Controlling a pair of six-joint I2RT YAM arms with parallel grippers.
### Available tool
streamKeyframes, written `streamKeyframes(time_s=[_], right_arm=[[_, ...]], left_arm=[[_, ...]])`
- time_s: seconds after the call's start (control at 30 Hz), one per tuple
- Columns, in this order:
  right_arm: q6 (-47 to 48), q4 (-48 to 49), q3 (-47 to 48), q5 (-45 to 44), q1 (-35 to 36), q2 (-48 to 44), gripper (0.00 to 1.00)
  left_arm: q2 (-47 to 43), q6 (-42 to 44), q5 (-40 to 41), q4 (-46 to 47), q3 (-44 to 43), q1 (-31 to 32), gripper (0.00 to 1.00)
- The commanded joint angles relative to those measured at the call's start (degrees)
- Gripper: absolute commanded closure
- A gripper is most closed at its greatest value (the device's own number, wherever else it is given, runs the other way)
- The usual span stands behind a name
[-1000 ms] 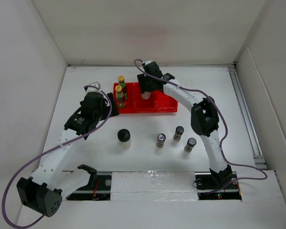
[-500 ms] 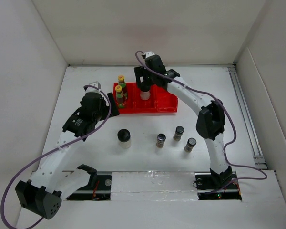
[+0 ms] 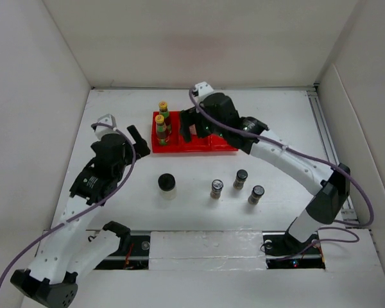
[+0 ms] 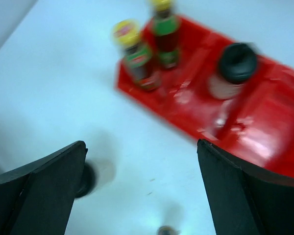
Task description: Organize the condiment bottles
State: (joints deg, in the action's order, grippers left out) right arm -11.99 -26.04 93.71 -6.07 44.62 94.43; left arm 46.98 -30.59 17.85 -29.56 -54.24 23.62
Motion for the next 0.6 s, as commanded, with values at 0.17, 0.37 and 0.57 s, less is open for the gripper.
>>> streamKeyframes(time_s=[0.17,0.37,0.57], right_arm=[[-4.27,3.37,-2.48,-4.91,16.64,1.45,0.00],[-6.55,3.37,-1.69,-8.17,21.03,9.26,0.01],[-7.08,2.31,-0.47,-9.23,22.35,15.33,0.02]], left_arm=[[-9.01,-6.50,13.00,-3.05,-0.87,-2.08,0.01],[-13.32,-6.94,13.18,-2.61,-0.25,-2.08,0.01],[-14.29,-6.15,11.69,-1.38,0.45,-2.08,0.01]])
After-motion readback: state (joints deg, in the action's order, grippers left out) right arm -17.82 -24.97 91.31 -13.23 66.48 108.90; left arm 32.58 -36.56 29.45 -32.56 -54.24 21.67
